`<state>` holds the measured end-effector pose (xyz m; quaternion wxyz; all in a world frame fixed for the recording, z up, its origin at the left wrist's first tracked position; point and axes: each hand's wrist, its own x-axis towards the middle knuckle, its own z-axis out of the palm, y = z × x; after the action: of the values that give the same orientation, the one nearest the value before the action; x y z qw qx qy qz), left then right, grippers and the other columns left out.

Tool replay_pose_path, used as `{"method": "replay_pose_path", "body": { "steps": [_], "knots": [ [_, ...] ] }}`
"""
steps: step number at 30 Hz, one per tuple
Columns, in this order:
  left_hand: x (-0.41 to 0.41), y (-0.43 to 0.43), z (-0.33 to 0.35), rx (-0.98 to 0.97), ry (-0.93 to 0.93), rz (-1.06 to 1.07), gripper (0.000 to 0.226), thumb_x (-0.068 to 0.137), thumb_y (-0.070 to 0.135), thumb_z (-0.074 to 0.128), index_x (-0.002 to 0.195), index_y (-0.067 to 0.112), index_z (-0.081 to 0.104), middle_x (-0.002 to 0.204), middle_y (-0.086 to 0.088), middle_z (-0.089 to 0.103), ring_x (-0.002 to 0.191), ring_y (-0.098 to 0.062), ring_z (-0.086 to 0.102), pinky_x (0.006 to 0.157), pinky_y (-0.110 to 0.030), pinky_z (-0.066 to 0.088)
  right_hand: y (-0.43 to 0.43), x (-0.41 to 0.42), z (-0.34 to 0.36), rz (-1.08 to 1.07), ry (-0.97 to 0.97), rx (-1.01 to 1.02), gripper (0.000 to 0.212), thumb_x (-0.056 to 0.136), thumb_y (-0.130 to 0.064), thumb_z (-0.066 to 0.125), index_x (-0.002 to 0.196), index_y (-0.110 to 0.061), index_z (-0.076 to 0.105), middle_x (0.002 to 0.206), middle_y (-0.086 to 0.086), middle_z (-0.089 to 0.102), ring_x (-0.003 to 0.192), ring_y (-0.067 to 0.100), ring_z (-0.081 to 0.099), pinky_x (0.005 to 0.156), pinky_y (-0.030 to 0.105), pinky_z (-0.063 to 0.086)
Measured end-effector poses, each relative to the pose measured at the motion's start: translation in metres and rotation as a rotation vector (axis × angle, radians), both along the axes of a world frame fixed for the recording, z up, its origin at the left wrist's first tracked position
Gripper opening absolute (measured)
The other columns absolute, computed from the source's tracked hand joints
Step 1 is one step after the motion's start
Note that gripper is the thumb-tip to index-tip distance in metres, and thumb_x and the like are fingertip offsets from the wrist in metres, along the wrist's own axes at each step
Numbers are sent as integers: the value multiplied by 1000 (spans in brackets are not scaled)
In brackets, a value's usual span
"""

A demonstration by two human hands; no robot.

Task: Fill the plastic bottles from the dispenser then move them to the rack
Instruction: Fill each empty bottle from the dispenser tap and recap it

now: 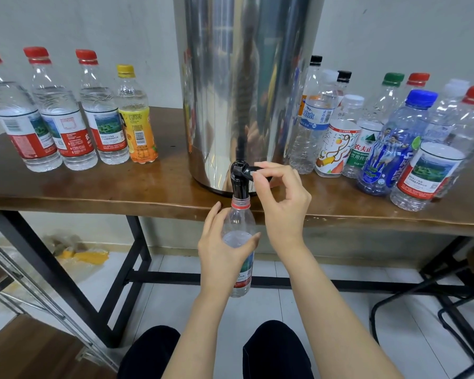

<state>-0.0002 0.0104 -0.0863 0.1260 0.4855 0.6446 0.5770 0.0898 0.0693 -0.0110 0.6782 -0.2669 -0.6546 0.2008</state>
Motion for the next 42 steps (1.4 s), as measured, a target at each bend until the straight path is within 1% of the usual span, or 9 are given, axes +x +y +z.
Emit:
{"method": "replay_pose_path", "body": {
  "steps": [3, 7, 11, 14, 21, 27, 30, 35, 42],
  "knots": [
    [0, 0, 0, -2, -2, 0, 75, 68, 35, 87, 134, 21, 56, 151, 8, 42, 128, 3, 37, 98, -8, 27, 0, 0, 1, 2, 3, -2, 7, 89, -27, 64, 87, -20, 66, 101, -10, 70, 89, 14, 61, 77, 16, 44],
    [0, 0, 0, -8, 1, -1, 74, 69, 36, 87, 134, 22, 55, 151, 9, 41, 128, 3, 36, 96, -5, 25, -1, 0, 0, 5, 1, -5, 8, 89, -27, 63, 87, -21, 66, 101, -10, 69, 90, 12, 61, 77, 18, 45],
    [0, 0, 1, -10, -5, -2, 75, 69, 35, 87, 134, 20, 55, 151, 8, 42, 132, -2, 39, 103, -18, 30, -1, 0, 1, 9, 8, -8, 10, 89, -28, 63, 87, -19, 66, 101, -8, 70, 90, 13, 61, 77, 16, 44],
    [0, -1, 2, -8, -12, -7, 75, 68, 34, 87, 134, 19, 56, 151, 7, 42, 134, -6, 39, 105, -22, 32, -1, 0, 1, 13, 9, -10, 9, 89, -28, 63, 87, -19, 66, 101, -9, 70, 91, 13, 62, 77, 16, 44],
    [1, -1, 3, -3, -4, 3, 75, 68, 35, 87, 134, 19, 56, 151, 7, 42, 133, -5, 39, 104, -20, 31, -2, 0, 1, 17, 8, -17, 9, 89, -28, 64, 87, -19, 66, 101, -6, 70, 90, 15, 62, 77, 17, 44],
    [0, -1, 2, -10, 1, 7, 75, 68, 34, 87, 134, 19, 55, 152, 7, 42, 135, -7, 40, 106, -22, 32, -2, 0, 2, 22, 21, -17, 7, 89, -26, 64, 86, -20, 66, 100, -5, 71, 89, 18, 63, 77, 18, 44],
    [0, 0, 2, -11, 8, 12, 75, 69, 35, 87, 135, 19, 55, 152, 7, 41, 135, -6, 39, 106, -22, 31, -2, 0, 1, 27, 22, -20, 8, 89, -26, 64, 86, -19, 66, 100, -4, 71, 90, 18, 63, 77, 18, 45],
    [1, 0, 2, -22, 8, 14, 76, 69, 35, 87, 136, 20, 54, 152, 8, 41, 130, 2, 34, 106, -22, 31, -2, 0, 2, 35, 28, -17, 8, 89, -25, 64, 87, -17, 66, 100, -7, 70, 95, 16, 64, 78, 17, 45],
    [1, 1, 1, -23, 4, 15, 75, 69, 36, 87, 135, 21, 54, 152, 8, 41, 131, 0, 36, 105, -23, 32, -2, 0, 2, 45, 29, -17, 7, 89, -25, 64, 88, -18, 66, 100, -6, 70, 95, 17, 64, 78, 18, 46]
  ]
}}
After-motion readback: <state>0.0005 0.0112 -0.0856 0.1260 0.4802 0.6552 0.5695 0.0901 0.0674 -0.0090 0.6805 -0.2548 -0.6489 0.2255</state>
